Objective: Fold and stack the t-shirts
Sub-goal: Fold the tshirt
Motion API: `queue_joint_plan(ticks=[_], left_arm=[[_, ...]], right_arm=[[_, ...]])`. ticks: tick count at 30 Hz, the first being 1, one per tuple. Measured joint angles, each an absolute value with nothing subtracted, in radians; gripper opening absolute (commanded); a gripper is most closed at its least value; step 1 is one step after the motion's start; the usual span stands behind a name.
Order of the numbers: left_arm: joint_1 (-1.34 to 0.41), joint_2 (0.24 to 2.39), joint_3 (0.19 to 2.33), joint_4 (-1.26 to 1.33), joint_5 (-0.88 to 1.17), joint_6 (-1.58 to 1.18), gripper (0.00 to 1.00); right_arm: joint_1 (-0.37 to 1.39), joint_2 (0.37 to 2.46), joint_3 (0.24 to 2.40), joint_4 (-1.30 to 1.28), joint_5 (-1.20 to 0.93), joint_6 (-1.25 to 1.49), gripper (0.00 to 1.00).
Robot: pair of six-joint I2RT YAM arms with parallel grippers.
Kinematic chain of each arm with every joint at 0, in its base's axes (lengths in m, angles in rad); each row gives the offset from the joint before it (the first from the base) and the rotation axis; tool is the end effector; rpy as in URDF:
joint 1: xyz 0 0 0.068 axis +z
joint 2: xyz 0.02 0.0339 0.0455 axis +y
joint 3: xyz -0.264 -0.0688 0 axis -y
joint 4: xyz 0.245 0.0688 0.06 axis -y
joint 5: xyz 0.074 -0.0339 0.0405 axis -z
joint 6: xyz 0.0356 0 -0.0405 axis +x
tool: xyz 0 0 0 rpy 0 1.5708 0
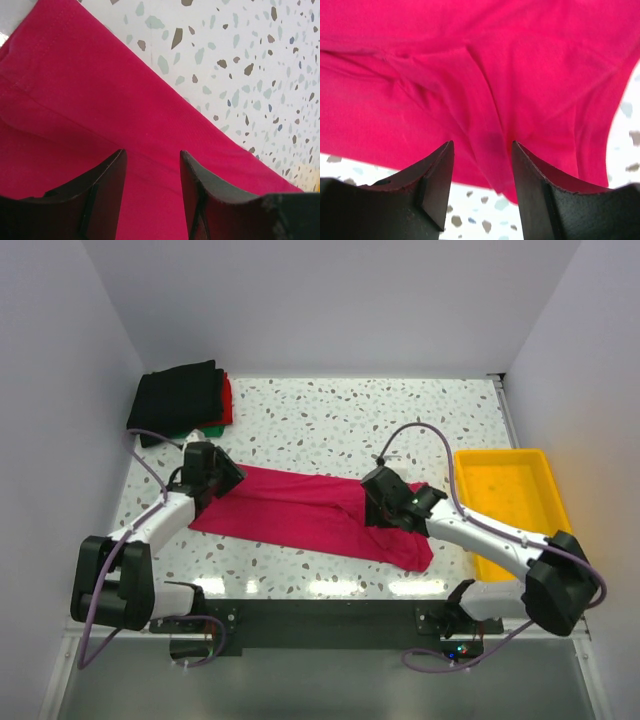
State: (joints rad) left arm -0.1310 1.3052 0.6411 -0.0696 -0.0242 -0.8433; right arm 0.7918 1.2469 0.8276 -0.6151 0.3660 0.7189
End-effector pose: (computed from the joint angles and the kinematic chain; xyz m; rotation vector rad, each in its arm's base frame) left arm 0.2599 -0.0334 0.1911 -0.8314 2.1985 -0.4643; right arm 0.1770 0.1611 0.2266 0.0360 2.5074 0.1344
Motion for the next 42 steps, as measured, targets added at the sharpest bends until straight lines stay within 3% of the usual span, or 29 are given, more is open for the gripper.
queue_joint_plan(ticks=[12,21,30,37,42], left_arm=[[-0.140,1.266,0.641,-0.068,0.065,-0.795,0.52],[-0.140,1.262,0.641,-0.068,0.099,-0.789,0.52],[-0.146,1.262,0.641,-0.068,0.110,-0.789,0.52],[-0.146,1.262,0.641,-0.068,0.113,-0.789,0.52],[-0.146,1.262,0.641,-0.068,0.116,-0.789,0.52]], right_arm=[[0.594,1.487,0.880,-0.325,0.269,0.551,0.49],[0.596,1.520,0.875,-0.222,0.175,0.529,0.42],[0.595,1.584,0.844,-0.199,0.138,0.538,0.31],[0.595,1.584,0.841,-0.189,0.103,0.551,0.10],[0.596,1.561,0.826,-0.188,0.057,0.569,0.04]])
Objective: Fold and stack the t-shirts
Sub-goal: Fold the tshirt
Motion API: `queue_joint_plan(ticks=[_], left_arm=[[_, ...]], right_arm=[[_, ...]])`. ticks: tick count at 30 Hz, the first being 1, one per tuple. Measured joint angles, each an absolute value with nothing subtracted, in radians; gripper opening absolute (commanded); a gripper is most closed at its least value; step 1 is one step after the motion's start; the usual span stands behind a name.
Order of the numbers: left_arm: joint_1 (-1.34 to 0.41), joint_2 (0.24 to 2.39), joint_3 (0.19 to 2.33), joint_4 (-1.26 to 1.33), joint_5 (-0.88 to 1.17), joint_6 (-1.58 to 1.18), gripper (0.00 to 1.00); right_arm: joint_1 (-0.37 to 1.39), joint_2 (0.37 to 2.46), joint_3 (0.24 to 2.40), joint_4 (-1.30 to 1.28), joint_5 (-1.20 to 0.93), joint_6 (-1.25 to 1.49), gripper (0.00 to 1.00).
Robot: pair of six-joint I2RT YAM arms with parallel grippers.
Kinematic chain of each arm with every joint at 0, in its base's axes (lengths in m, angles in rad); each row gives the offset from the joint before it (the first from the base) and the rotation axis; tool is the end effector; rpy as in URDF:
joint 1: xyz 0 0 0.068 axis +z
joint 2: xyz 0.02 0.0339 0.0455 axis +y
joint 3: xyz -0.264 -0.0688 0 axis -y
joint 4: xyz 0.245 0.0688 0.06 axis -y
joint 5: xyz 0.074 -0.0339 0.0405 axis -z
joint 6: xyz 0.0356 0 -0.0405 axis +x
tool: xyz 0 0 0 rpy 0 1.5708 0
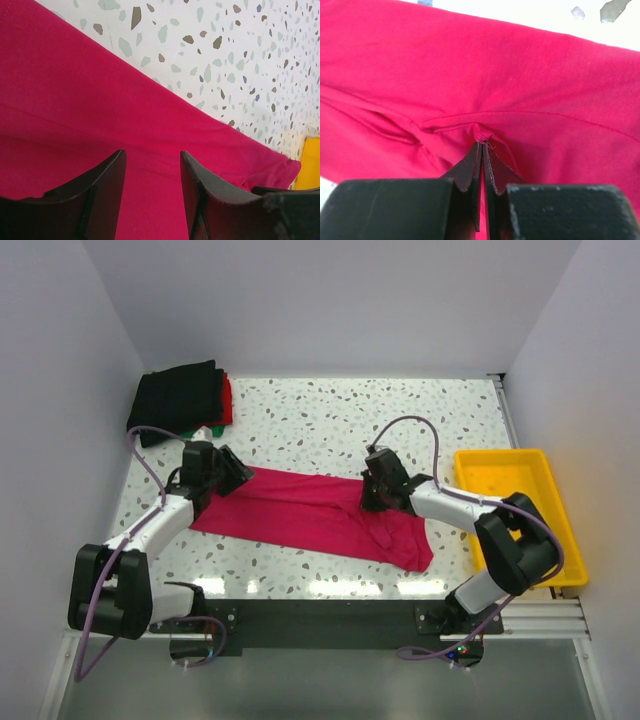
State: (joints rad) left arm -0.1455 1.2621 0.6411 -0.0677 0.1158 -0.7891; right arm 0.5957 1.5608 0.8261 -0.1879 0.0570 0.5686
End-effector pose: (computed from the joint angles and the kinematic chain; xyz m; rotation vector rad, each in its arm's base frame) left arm 0.2551 -0.0415 0.2018 -0.6767 2.2313 -0.6163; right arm 0.2540 0.1697 0.1704 -0.0101 2.5398 0.4086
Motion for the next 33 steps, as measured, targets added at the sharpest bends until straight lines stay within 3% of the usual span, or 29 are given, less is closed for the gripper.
queue_joint_plan(ticks=[9,21,29,33], left_arm=[[-0.146,1.262,0.641,-0.068,0.121,-0.789,0.51],[-0.146,1.262,0.632,-0.065,0.125,-0.789,0.51],[-0.146,1.262,0.623,-0.066,0.128,-0.789,0.51],[-0.146,1.262,0.623,-0.066,0.128,-0.789,0.51]], right_arm=[[0.641,1.439,0.822,-0.200,0.022,0.586,0.03],[0.758,1.452,0.822,-0.204,0.008,0.641,0.04],[0.809,1.530,0.823,-0.199,0.006,0.672,0.19],[0.823,1.532,0.825,-0.201,0.006,0.675,0.20]])
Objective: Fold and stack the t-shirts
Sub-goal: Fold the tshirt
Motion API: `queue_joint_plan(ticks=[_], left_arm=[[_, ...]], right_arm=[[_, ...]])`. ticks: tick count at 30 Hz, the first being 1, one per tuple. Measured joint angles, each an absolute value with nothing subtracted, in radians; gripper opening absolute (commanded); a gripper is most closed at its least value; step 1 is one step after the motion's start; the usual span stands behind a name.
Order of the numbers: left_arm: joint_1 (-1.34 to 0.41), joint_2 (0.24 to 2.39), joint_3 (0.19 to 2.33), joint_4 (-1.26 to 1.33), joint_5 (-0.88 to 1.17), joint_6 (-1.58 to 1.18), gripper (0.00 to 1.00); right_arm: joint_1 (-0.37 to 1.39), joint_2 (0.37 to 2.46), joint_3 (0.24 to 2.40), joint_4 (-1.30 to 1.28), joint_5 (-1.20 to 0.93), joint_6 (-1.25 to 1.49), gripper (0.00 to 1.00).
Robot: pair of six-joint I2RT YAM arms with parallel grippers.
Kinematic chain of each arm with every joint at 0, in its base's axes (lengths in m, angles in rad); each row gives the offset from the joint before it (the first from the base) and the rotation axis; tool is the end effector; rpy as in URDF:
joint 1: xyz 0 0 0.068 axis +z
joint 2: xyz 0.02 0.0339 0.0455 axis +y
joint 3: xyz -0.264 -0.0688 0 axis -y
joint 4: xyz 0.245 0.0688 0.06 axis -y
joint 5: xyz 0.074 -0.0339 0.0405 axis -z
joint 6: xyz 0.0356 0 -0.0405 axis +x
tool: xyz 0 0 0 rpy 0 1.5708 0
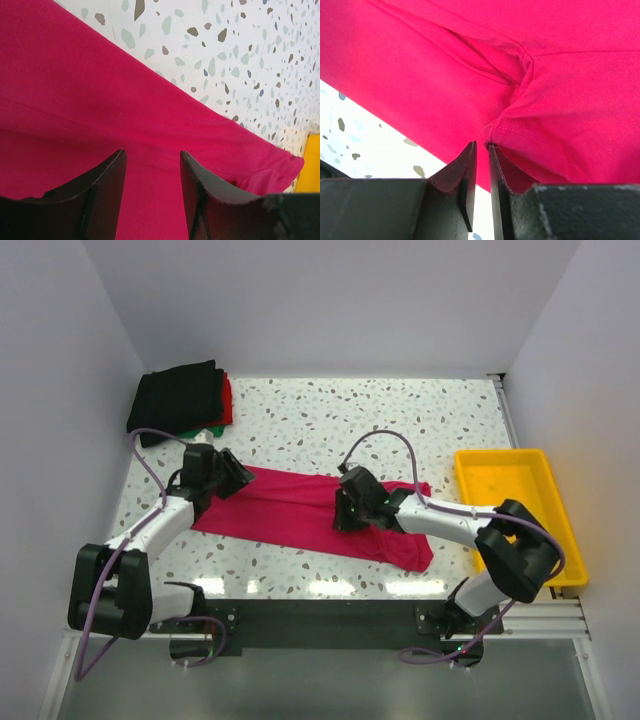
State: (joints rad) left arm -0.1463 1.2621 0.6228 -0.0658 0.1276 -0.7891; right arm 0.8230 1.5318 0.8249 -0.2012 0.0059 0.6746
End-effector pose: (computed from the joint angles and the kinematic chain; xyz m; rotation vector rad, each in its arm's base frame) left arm 0.2521 -0.0417 0.1962 -0.6764 2.2510 -0.6234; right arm 0.2058 0.2216 0.1774 -0.1892 2.5808 0.6005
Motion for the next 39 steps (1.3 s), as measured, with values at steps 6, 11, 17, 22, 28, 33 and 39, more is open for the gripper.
queue_joint_plan(ticks=[6,11,17,22,28,33,39], left_arm=[[-0.147,1.262,0.623,-0.066,0.128,-0.789,0.51],[-0.147,1.262,0.623,-0.062,0.128,-0.789,0.51],[-0.152,1.262,0.623,-0.040,0.132,-0.789,0.51],[-0.154,1.262,0.623,-0.038,0.136,-0.789,0.51],[-0.154,1.262,0.623,-0.038,0.139,-0.789,0.51],[-0.154,1.262,0.623,-0.037,0.145,-0.789,0.51],[-0.156,1.262,0.623,-0.027,0.146,-0.789,0.51]], right_arm=[[0.826,1.466,0.836,-0.241,0.010,0.673,0.23],[0.822,1.333,0.862,-0.355,0.113,0.674,0.21],[0.712,1.314,0.873,-0.433,0.172,0.674,0.20],[0.666,1.393,0.867,-0.457,0.197,0.675,0.17],[0.701,1.433,0.837,-0.456,0.189,0.686,0.16],[0.798,1.435,0.825,-0.435,0.164,0.711,0.16],[0.842,1.470,0.805,-0.419,0.142,0.736,0.15]])
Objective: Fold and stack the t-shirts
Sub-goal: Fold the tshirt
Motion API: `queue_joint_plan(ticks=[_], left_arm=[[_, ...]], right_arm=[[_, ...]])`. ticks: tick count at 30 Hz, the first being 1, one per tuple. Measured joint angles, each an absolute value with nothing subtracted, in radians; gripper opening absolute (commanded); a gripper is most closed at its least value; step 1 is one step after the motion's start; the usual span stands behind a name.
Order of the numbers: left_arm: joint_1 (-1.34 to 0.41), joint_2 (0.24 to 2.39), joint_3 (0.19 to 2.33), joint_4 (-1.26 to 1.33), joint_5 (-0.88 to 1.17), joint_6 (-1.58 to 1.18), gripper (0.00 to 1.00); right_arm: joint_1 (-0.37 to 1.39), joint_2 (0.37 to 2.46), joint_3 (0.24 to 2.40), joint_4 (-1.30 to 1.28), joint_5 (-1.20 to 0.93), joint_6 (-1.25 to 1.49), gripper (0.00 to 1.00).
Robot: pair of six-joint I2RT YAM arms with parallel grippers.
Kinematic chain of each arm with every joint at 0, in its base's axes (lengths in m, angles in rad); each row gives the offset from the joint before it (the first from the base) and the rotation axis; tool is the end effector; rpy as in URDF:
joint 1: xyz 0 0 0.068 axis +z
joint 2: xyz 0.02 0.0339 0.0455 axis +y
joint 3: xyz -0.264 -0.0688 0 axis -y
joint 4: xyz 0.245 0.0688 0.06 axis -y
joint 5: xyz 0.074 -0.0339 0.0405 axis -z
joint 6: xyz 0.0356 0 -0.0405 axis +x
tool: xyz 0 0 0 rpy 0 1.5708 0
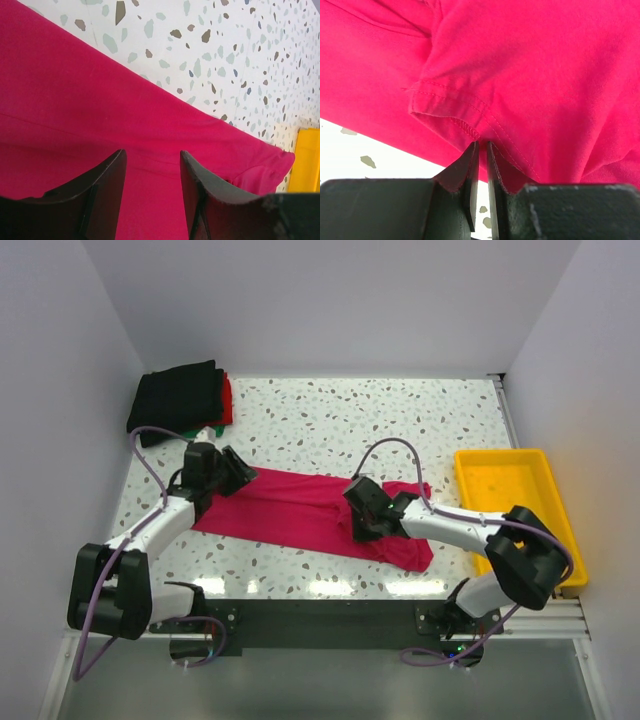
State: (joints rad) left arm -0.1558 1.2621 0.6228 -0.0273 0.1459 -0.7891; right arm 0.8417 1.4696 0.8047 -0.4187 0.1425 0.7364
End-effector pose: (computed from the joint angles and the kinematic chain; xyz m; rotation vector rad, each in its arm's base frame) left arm 0.2541 -0.0452 0.1995 -0.6427 2.2253 -0.6622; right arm 0.1865 0.2012 0.1757 -0.0935 2.6781 0.3379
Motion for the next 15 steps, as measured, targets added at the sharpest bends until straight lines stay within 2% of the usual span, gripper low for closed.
queue_joint_plan(ticks=[6,12,15], left_arm=[[-0.195,1.272,0.622,-0.016,0.145,-0.789,0.50],[-0.278,1.292,0.609,-0.009,0.136,-0.793,0.42],[-0.325,1.323,0.609,-0.002,0.127,-0.792,0.38]], right_arm=[[0.842,1.429,0.801,-0.433,0.139,0.743,0.17],[0.842,1.265,0.825,-0.484,0.181,0.744,0.17],[0.821,1.254,0.832,-0.503,0.209,0.745,0.16]])
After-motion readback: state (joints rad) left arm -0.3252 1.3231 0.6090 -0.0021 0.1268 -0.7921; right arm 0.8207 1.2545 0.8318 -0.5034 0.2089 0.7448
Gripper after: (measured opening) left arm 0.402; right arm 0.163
